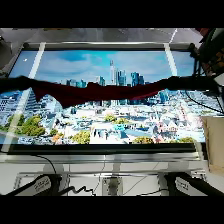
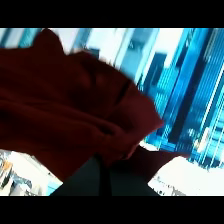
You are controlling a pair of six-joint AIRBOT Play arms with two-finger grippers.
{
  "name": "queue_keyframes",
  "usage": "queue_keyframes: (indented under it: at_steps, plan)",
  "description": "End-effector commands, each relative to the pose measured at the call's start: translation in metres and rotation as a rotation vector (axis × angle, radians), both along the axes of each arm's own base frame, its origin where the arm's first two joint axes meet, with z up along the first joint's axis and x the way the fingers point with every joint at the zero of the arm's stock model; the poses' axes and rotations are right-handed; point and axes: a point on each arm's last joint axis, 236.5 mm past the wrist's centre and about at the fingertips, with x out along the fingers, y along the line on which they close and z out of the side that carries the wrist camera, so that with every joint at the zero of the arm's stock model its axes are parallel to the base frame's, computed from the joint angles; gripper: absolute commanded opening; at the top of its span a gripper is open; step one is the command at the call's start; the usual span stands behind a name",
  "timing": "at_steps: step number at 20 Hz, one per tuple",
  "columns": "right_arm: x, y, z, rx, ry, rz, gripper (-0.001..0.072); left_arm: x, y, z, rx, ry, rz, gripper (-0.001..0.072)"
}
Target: Fold the clothes and pants, and hang the long-sleeved shirts on hangers.
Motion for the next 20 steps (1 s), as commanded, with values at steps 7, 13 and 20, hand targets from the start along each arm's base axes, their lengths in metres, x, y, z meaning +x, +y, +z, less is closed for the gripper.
queue_keyframes:
  at_steps: [7, 13, 20]
  plan:
    - [-0.123, 0.021, 0.164, -0.021, -0.415, -0.032, 0.0012, -0.068, -0.015, 0.161, 0.314, -0.456, 0.078, 0.0009]
    - [-0.095, 0.009, 0.082, 0.04, -0.125, -0.102, 0.0012, -0.045, -0.024, 0.007, 0.114, 0.014, -0.039, 0.001]
    - [-0.054, -0.006, -0.146, 0.115, 0.426, -0.208, 0.0012, -0.005, -0.083, -0.219, -0.103, 0.471, -0.117, 0.001]
